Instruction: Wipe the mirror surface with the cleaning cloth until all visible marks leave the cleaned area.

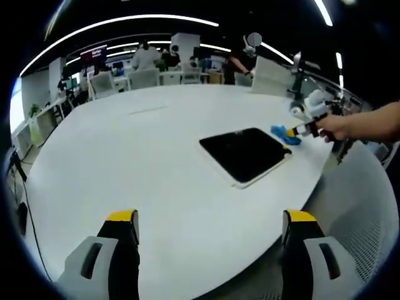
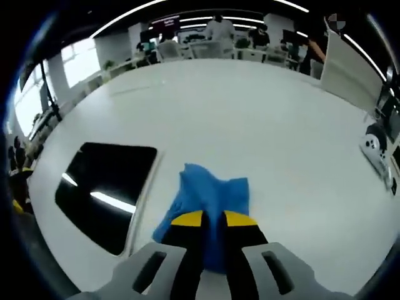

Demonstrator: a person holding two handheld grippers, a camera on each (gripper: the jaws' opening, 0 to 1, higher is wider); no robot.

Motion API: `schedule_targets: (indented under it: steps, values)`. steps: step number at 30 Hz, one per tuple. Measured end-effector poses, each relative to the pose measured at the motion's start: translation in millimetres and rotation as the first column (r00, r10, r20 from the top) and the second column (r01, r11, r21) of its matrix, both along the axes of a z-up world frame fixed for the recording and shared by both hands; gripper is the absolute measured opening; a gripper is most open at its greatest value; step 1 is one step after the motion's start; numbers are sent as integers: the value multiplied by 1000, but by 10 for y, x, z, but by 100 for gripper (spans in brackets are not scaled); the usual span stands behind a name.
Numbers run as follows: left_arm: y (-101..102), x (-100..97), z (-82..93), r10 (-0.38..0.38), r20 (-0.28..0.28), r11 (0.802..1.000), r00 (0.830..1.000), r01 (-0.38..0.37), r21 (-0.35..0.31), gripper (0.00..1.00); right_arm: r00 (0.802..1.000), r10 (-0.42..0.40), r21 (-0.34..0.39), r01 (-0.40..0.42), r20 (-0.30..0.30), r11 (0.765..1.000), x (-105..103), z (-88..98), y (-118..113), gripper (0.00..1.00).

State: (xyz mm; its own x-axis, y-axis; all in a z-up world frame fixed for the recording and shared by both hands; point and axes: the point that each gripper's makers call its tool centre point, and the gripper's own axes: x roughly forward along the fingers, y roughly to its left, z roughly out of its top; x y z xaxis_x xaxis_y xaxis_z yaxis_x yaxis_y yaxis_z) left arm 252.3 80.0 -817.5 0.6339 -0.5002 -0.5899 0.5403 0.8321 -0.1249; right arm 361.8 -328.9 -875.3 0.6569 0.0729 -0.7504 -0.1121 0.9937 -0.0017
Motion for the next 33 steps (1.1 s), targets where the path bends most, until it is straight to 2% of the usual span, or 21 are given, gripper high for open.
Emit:
schedule_targets:
  steps: [5, 8, 11, 17, 18, 19, 25, 27, 30, 32, 33]
  values:
    - [0, 1, 8, 1, 2, 1000, 1000, -1, -2, 95, 1000, -13, 7, 13, 0, 1000, 2, -9, 8, 1]
    - [-1, 3, 15, -1, 8, 1000, 1000, 1, -4, 95, 998, -57, 28, 58, -18, 998, -8, 6, 17, 0]
    - [22, 28, 66, 21, 27, 1000, 999, -20, -17, 95, 997, -64, 35, 66, -52, 997, 10, 2, 4, 0]
    - [-4, 23, 62, 5, 32, 1000, 999, -5, -14, 96, 996, -65, 62, 69, -56, 996, 11, -7, -12, 0]
    - [-5, 23, 62, 4, 33, 1000, 999, -3, -13, 96, 996, -66, 71, 71, -66, 995, 8, 0, -15, 0]
    - [-5, 24, 64, 5, 34, 1000, 999, -4, -14, 96, 988, -105, 108, 117, -110, 987, -32, 4, -12, 0]
    - [17, 39, 91, 22, 43, 1000, 999, -21, -23, 96, 986, -142, 143, 153, -85, 978, 47, 230, -46, 0]
    - [13, 42, 91, 21, 45, 1000, 999, -20, -23, 96, 985, -160, 156, 167, -59, 973, 80, 371, -56, 0]
    - [11, 39, 94, 18, 48, 1000, 999, -17, -20, 96, 988, -150, 159, 155, -40, 975, 106, 523, -53, 0]
    - [14, 45, 95, 20, 49, 1000, 999, -19, -24, 96, 995, -94, 140, 95, -19, 986, 139, 599, -37, 0]
    - [15, 45, 95, 20, 50, 1000, 999, -19, -24, 96, 993, -111, 144, 114, -30, 983, 134, 617, -46, 0]
